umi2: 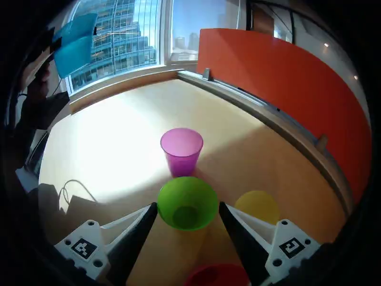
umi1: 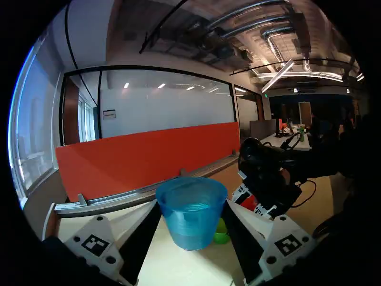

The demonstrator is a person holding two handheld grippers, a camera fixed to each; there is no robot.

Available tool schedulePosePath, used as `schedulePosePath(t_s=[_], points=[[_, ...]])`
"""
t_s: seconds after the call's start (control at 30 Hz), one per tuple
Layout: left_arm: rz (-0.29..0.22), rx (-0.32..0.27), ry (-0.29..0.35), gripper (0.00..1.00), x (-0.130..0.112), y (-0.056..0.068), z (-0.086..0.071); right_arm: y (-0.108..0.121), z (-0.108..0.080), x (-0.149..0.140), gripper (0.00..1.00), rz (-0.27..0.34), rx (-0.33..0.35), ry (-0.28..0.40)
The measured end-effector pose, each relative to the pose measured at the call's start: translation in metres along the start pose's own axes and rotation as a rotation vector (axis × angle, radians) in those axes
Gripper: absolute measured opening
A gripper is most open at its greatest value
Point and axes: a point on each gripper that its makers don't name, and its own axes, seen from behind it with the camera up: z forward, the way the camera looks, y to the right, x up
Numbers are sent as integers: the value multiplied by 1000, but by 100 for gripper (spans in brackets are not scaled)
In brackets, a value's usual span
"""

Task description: Pour water

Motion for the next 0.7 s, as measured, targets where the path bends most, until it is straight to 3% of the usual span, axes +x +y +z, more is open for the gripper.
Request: schedulePosePath(t_s=[0.7], points=[[7, 5, -9, 84, -1, -1, -2, -1, 17, 2, 100, 6, -9, -27]])
